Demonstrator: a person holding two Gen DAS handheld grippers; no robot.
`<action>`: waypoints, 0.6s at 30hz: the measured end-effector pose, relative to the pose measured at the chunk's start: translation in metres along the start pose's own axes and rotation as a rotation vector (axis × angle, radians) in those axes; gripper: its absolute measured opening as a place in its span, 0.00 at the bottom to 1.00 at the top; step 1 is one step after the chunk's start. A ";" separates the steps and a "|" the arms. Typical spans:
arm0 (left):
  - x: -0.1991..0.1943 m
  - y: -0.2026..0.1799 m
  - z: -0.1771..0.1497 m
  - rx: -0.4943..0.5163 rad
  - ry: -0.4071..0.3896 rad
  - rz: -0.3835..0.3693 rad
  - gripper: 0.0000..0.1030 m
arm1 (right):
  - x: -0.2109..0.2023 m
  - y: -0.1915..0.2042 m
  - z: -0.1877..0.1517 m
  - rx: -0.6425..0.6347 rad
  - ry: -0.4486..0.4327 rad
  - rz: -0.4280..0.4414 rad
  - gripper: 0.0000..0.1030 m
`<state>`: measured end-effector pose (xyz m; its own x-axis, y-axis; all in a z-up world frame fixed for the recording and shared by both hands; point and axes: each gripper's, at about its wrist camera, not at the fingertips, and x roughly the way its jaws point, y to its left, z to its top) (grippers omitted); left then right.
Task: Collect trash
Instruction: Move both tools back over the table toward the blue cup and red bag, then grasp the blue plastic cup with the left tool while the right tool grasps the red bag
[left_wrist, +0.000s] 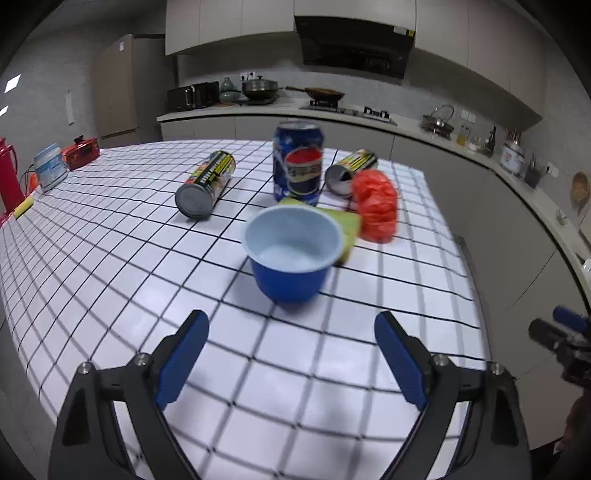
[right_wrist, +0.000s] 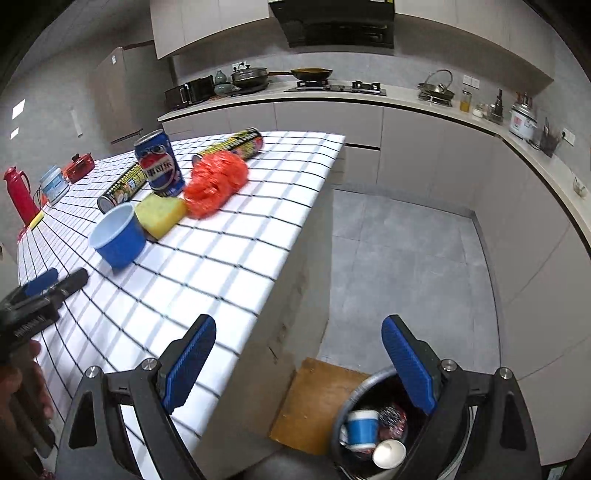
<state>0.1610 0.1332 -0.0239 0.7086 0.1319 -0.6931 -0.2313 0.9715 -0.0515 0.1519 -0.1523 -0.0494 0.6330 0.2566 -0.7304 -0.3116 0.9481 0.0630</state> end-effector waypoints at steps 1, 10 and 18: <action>0.010 0.003 0.003 0.004 0.014 -0.005 0.89 | 0.006 0.009 0.008 0.001 0.003 0.007 0.90; 0.063 0.012 0.027 0.012 0.099 -0.085 0.89 | 0.054 0.051 0.059 0.042 0.017 -0.001 0.90; 0.079 0.037 0.052 -0.024 0.092 -0.106 0.89 | 0.100 0.088 0.095 0.036 0.040 0.002 0.90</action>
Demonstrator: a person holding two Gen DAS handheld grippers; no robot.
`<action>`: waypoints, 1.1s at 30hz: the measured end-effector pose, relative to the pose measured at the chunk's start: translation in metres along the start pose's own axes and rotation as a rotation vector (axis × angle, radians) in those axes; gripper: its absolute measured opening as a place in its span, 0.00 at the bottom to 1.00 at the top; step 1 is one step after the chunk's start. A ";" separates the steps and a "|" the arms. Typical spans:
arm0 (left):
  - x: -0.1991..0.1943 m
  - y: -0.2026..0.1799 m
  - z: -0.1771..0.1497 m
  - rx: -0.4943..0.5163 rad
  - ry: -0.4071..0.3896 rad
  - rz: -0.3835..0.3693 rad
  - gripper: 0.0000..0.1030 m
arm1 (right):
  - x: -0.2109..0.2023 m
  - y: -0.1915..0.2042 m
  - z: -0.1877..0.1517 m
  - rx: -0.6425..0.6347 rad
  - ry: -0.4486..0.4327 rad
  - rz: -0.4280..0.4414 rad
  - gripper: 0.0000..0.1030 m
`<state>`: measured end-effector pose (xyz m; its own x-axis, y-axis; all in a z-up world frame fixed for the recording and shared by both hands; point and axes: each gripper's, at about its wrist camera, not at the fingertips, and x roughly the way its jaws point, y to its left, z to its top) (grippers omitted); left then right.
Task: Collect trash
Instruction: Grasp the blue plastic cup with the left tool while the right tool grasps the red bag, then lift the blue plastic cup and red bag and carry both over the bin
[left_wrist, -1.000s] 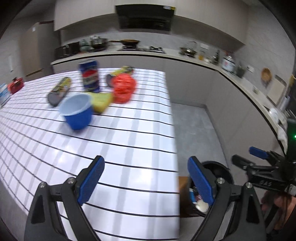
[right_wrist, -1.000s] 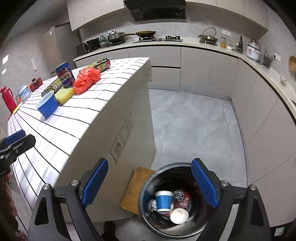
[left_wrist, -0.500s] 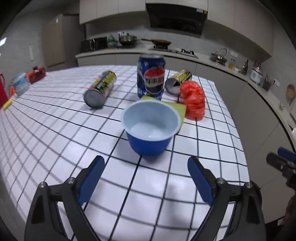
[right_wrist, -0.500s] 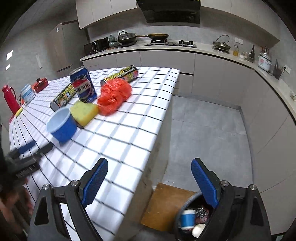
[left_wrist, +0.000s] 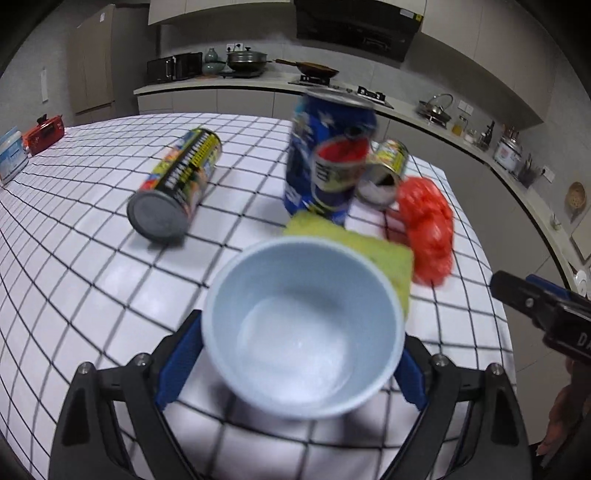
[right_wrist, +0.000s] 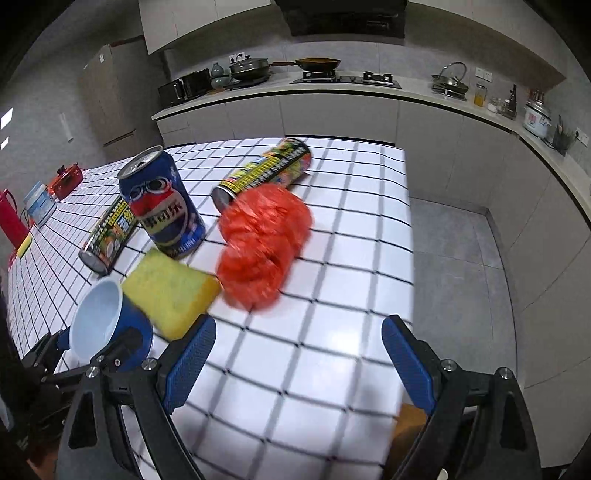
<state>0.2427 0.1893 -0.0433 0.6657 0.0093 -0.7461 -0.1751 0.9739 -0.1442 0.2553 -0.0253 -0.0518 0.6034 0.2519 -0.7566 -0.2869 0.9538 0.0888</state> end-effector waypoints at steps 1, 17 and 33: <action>0.001 0.005 0.003 -0.002 -0.003 0.002 0.89 | 0.004 0.004 0.004 -0.001 0.001 0.002 0.90; 0.005 0.052 0.002 -0.044 0.030 0.010 0.86 | 0.076 0.029 0.042 0.035 0.060 0.002 0.88; -0.011 0.040 0.006 -0.020 -0.019 -0.001 0.76 | 0.056 0.020 0.029 0.031 0.036 0.055 0.41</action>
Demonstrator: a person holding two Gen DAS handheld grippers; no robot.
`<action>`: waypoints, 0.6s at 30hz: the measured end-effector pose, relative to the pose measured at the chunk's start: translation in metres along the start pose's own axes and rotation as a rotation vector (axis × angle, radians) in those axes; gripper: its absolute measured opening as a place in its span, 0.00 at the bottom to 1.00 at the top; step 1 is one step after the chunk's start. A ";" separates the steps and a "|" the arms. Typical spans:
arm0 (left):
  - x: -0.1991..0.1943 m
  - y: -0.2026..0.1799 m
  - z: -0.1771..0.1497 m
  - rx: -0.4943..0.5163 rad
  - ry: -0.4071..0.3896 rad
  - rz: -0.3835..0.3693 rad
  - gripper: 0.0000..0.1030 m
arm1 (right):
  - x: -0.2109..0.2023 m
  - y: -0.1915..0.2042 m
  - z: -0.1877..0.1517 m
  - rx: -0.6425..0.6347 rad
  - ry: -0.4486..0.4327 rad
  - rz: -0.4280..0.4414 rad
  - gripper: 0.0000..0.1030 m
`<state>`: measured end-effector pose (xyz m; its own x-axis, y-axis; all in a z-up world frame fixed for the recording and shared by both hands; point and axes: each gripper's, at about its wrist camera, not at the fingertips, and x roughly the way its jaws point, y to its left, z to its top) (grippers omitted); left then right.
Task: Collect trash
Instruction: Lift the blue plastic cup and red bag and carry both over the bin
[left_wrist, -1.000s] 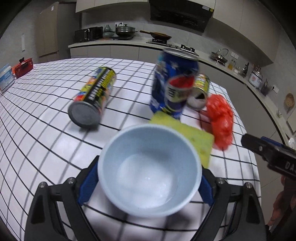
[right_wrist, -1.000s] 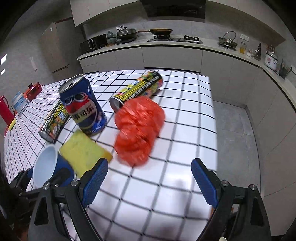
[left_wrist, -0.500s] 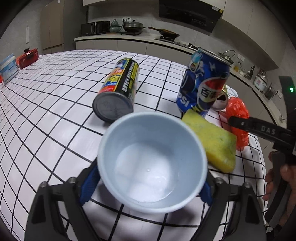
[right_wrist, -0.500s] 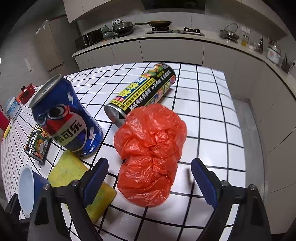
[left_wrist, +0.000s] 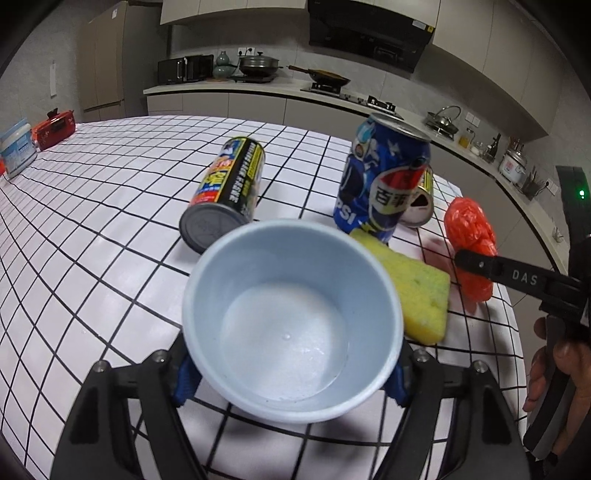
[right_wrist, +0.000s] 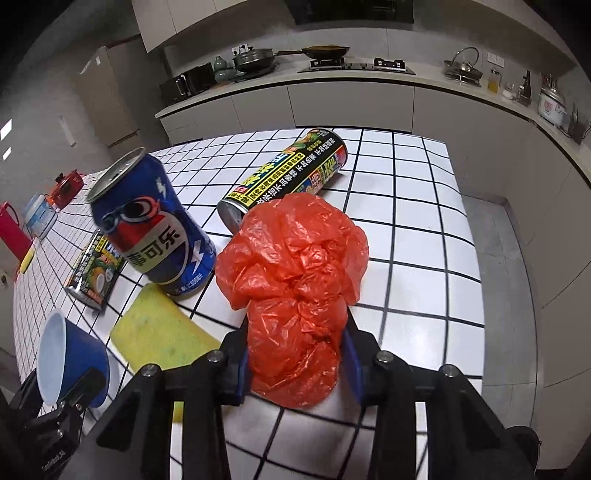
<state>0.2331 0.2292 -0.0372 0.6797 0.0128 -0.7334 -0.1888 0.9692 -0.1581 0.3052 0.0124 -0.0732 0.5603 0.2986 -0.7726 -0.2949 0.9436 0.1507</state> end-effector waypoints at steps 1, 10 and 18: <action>-0.001 -0.002 -0.001 0.001 -0.001 0.000 0.76 | -0.003 0.000 -0.001 -0.004 -0.003 0.000 0.41; -0.010 -0.018 -0.010 0.012 -0.004 -0.008 0.76 | -0.030 -0.009 -0.019 -0.007 -0.014 0.002 0.41; -0.021 -0.040 -0.017 0.040 -0.009 -0.037 0.76 | -0.055 -0.030 -0.039 0.023 -0.031 -0.009 0.41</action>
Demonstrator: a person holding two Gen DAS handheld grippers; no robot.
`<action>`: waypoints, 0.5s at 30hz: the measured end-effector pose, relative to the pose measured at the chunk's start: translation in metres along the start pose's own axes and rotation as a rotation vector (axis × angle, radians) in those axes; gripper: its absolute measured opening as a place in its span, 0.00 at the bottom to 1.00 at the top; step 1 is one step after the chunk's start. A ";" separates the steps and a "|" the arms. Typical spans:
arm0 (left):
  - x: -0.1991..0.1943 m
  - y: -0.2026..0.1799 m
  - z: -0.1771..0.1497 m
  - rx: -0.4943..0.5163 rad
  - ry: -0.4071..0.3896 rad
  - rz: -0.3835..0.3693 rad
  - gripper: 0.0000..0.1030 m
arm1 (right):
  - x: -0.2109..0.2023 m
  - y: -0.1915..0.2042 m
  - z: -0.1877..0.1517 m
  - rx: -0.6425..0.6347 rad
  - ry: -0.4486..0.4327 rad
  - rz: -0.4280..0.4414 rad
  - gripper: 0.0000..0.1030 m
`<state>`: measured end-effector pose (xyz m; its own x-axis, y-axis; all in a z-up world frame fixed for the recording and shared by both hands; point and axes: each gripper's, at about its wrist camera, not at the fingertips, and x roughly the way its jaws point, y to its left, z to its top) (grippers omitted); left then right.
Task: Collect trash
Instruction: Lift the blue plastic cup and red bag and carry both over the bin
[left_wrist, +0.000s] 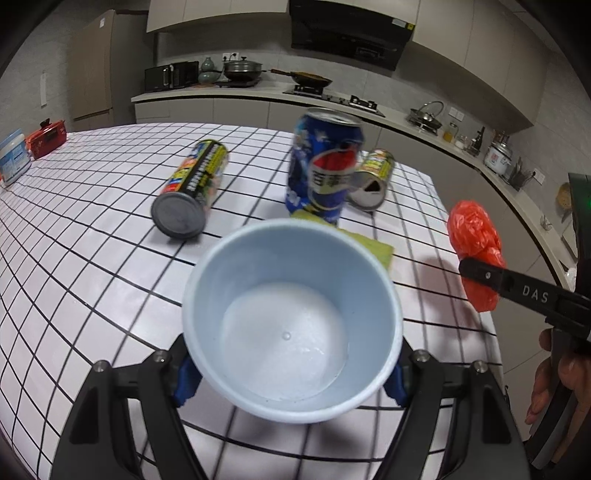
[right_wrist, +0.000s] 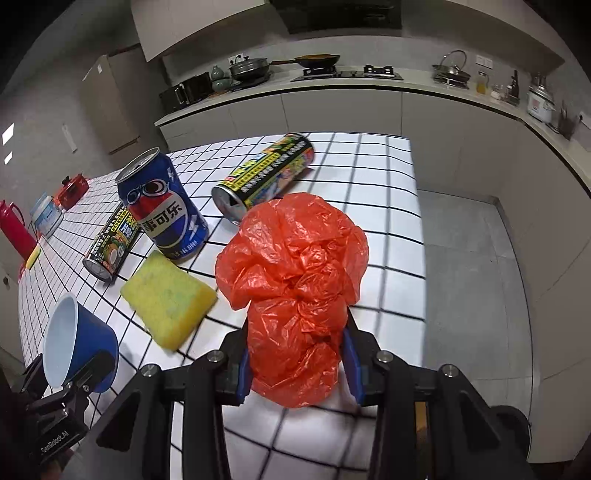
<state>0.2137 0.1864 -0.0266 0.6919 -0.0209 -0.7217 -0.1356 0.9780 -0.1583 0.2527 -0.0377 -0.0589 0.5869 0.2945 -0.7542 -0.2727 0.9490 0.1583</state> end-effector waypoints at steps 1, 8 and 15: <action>-0.001 -0.003 0.000 0.004 -0.002 -0.004 0.76 | -0.005 -0.006 -0.004 0.006 -0.002 -0.005 0.41; -0.003 -0.041 -0.010 0.048 0.004 -0.055 0.76 | -0.037 -0.045 -0.025 0.049 -0.022 -0.056 0.41; -0.009 -0.092 -0.024 0.120 0.016 -0.130 0.76 | -0.075 -0.098 -0.056 0.129 -0.039 -0.120 0.41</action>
<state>0.2030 0.0913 -0.0212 0.6862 -0.1517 -0.7114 0.0412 0.9846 -0.1702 0.1930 -0.1591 -0.0536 0.6390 0.1795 -0.7480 -0.1000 0.9835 0.1506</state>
